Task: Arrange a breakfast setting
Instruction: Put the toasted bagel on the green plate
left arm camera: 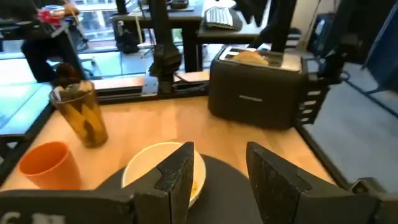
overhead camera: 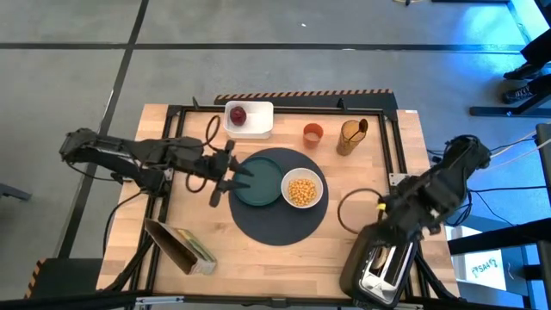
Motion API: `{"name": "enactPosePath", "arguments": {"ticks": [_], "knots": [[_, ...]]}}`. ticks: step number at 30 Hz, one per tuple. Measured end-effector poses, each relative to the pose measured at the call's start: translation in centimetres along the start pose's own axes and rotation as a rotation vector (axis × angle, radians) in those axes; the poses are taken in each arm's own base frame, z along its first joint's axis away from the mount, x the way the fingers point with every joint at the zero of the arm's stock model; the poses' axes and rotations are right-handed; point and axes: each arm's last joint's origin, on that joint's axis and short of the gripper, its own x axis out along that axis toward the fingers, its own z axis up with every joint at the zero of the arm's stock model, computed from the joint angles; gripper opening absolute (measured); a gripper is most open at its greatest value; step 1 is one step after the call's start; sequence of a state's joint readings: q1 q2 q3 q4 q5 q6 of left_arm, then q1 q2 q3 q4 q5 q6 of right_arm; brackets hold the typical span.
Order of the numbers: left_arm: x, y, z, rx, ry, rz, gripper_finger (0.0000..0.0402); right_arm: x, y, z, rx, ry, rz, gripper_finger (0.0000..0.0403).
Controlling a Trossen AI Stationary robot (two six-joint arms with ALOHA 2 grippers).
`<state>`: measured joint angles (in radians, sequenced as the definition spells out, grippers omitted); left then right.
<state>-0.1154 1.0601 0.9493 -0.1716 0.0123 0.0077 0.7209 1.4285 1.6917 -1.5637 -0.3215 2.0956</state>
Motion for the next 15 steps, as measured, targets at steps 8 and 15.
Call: {"name": "enactPosePath", "arguments": {"ticks": [8,15], "knots": [[2.9,0.9,-1.5,0.069,0.097,0.048,0.0142,2.5,0.1,-1.0,0.107,-0.099,-0.056,0.0240],[4.3,1.1,-2.6,0.030,0.162,0.049,0.0141,5.4,-0.1,0.3,0.124,-0.123,-0.111,0.0211]]}}
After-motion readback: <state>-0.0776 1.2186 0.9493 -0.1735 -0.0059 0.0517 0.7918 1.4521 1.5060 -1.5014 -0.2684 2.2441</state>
